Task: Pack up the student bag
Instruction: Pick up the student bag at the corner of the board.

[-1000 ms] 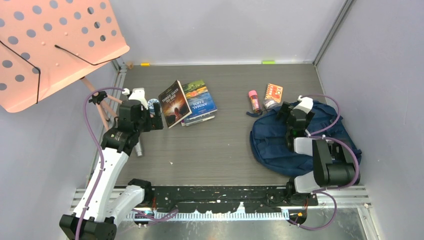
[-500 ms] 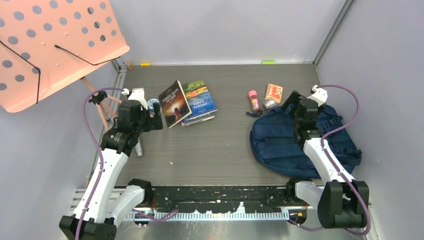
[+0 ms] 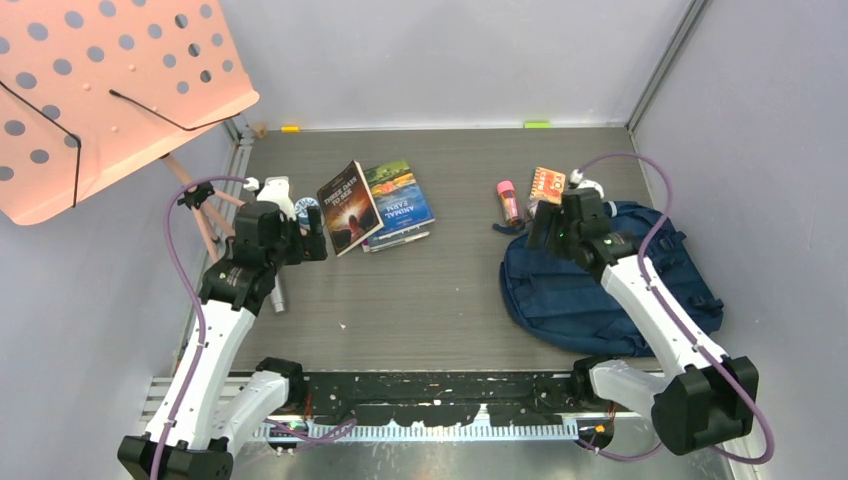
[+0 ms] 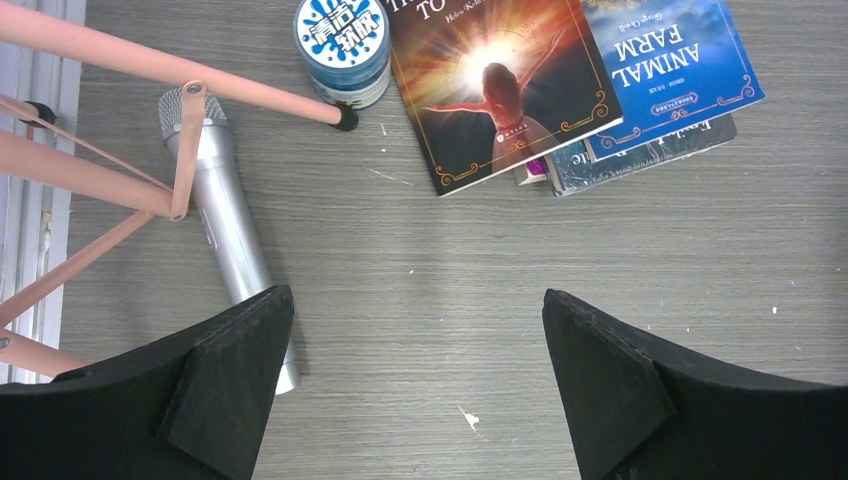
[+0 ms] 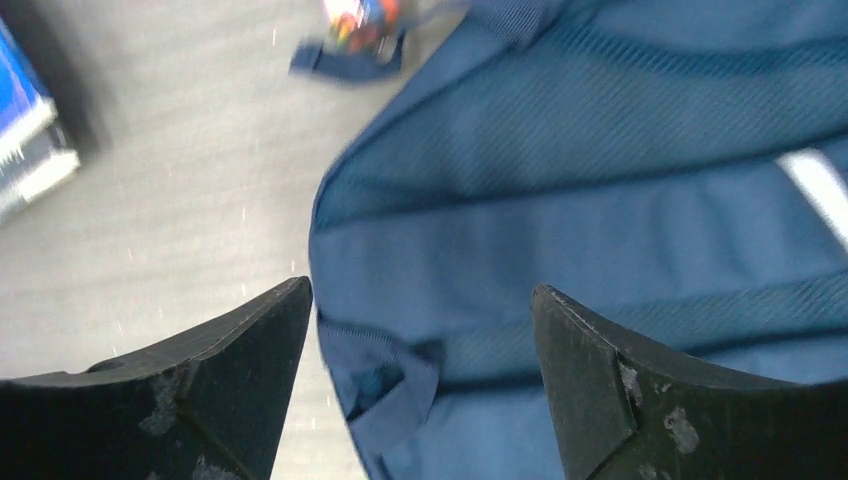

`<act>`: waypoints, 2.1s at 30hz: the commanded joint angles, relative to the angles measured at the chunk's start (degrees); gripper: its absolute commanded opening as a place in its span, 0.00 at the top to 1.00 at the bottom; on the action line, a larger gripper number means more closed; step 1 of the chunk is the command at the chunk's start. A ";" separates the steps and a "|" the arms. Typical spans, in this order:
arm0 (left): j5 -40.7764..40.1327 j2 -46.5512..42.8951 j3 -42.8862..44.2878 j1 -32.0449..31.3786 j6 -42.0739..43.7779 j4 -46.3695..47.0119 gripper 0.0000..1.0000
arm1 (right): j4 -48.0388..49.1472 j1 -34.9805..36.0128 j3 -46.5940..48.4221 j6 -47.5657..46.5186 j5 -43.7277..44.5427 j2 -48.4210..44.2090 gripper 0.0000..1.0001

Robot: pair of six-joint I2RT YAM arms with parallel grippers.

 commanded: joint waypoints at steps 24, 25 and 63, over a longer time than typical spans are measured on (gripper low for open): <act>2.00 -0.93 -0.39 -0.14 1.21 1.24 0.01 | -9.30 17.89 -0.54 5.50 5.12 8.02 0.24; 2.05 -0.91 -0.40 -0.12 1.21 1.27 0.01 | -8.65 17.93 -0.28 5.27 4.96 8.64 0.27; 2.18 -1.75 -0.63 -0.12 1.43 1.25 0.01 | -33.10 31.59 46.10 -2.62 20.31 1.53 0.99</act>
